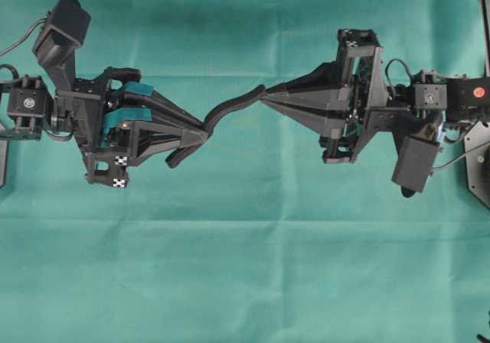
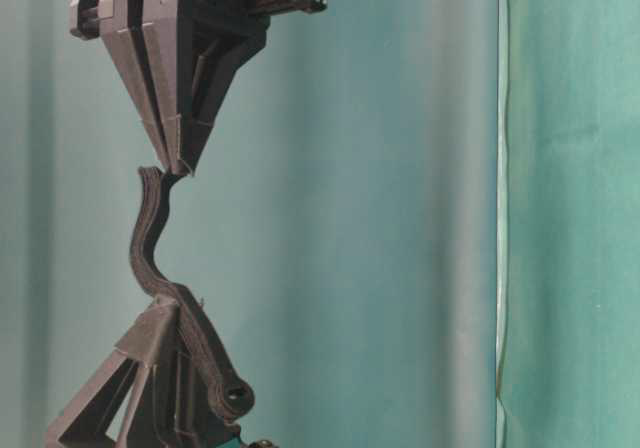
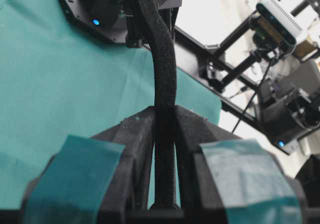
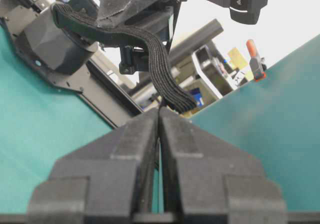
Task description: Peel off the Velcro with your right arm.
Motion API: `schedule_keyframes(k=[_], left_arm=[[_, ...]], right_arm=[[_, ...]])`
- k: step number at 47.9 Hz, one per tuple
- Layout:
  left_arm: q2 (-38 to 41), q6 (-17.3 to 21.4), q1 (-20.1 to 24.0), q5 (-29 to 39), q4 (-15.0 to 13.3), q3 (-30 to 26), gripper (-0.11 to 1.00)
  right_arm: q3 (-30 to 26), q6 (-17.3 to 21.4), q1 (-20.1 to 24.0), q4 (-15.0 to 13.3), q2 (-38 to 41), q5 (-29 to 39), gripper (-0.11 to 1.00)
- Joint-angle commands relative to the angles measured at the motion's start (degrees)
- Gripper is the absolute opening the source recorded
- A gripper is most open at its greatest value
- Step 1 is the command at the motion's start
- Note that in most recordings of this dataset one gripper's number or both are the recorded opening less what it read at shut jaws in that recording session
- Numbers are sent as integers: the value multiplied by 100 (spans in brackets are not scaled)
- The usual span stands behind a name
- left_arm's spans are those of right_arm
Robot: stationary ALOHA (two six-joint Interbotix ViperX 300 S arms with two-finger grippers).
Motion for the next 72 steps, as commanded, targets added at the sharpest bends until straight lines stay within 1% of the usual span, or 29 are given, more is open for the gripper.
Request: schedule_keyframes(k=[1,19,33,45,72], left_arm=[[-35,0,18,-70,-9,-105,10],[-35,9,18,-79,-9,-105,10],[-9,9,18,-70,-9,-105,10],[18,9,44,-70,-9,-114,10],[18,9,123,-79,-9,-114,10]], right_arm=[[-53,9,35,-18,-26,-53,-9],[-141,18,193,-18,123,-70,-9],[-343,9,281,-18,360,-264,-9],[-580,18,396,-18,615,-264,-9],[-888,26,448,-18,1107,-141,-9]])
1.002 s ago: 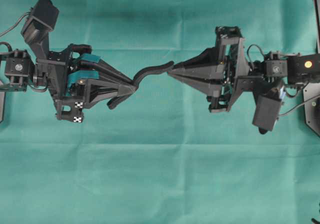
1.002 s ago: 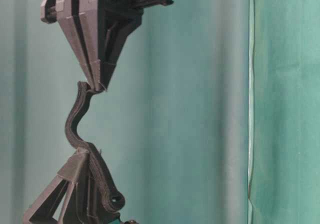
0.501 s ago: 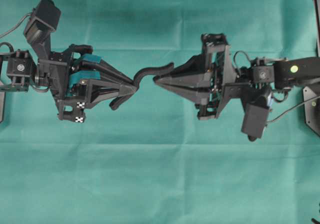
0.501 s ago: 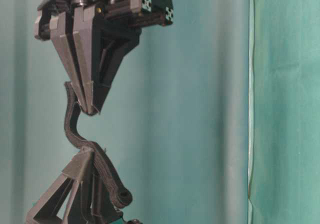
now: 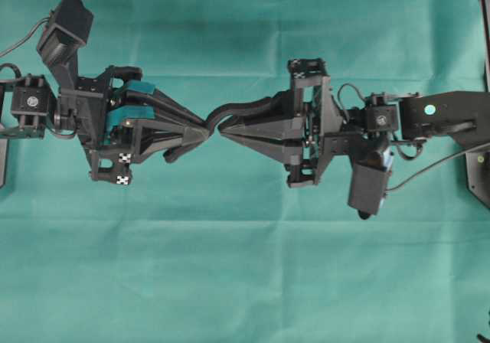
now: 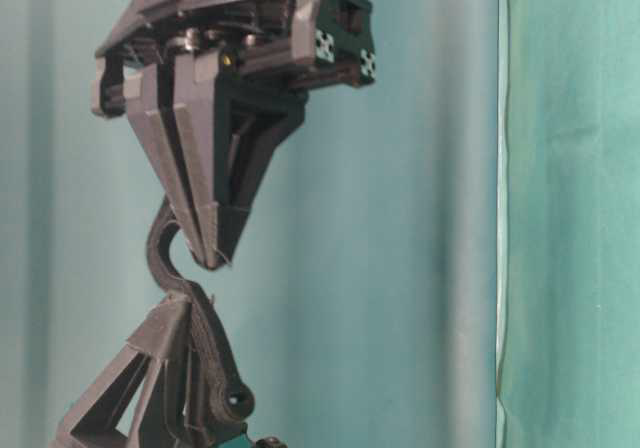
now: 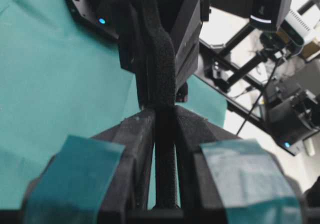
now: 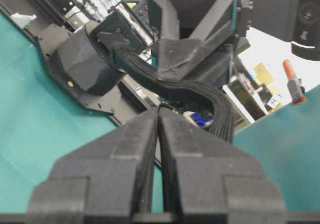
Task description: Peel off the Velcro with your right arm.
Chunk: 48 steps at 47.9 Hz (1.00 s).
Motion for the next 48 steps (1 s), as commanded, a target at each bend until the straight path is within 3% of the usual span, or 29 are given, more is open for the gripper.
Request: schedule_keyframes(k=[1,48], left_arm=[[-35,9,70,-70,0,-114,10],[-35,9,176,-70,0,-105,10]], right_arm=[[-185,18,70,-9,26,44,-9],[-624,18,519,-9,510,598,-9]])
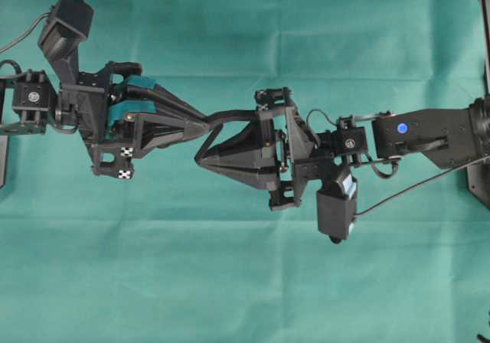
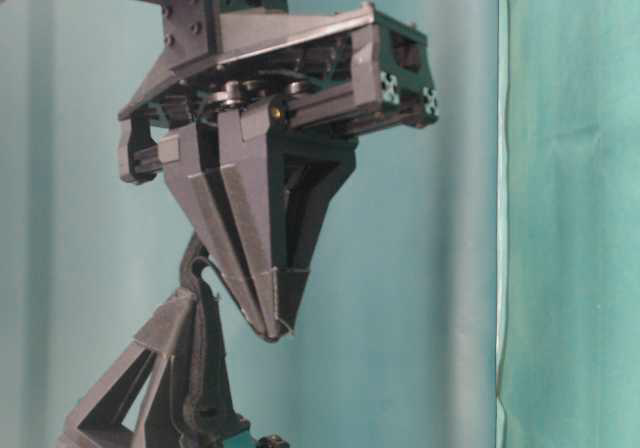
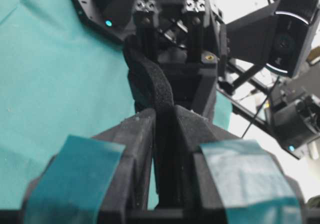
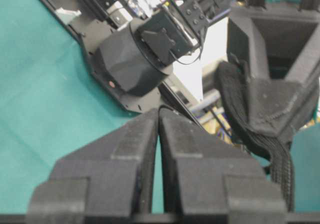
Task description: Peel off the Velcro with your right arm.
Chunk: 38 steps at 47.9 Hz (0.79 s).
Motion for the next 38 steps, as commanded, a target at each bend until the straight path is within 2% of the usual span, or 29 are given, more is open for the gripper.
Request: schedule_keyframes(k=[1,38], left_arm=[[-35,9,70,-70,-9,-105,10],[26,9,132,-70,0,-114,10]], right_arm=[[-123,9,114,-9,-35,-9,-9],[-229,79,431,9,237,-9,-9]])
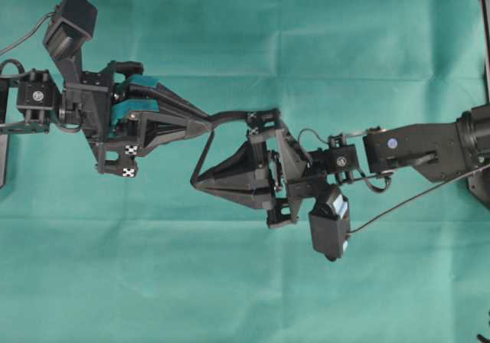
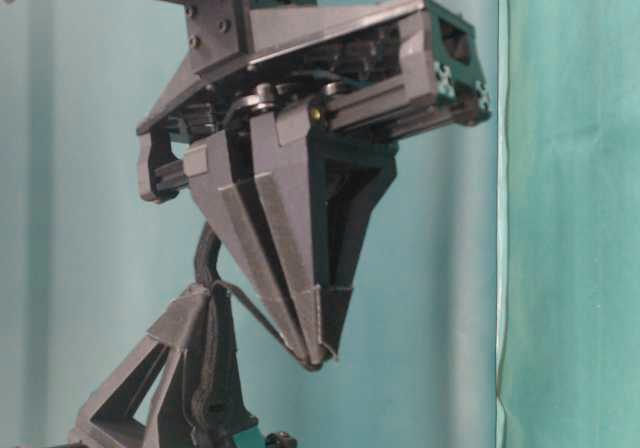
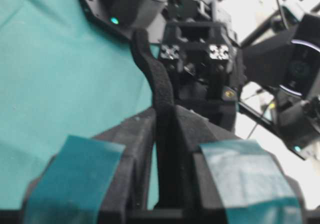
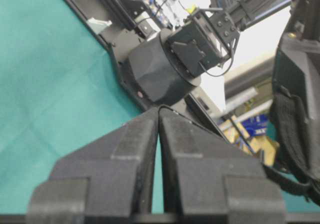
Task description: Peel off the Velcro with your right arm.
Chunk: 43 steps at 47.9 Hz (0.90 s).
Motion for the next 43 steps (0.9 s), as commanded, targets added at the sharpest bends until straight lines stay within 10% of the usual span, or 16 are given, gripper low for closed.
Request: schedule_keyframes(k=[1,43], left_arm=[[-44,9,79,-70,-9,-114,10],[-44,0,114,-79,-9,-97,10]], right_arm=[[-123,35,158,9,-35,-18,-9],[-132,158,589,105,62,229,-9]])
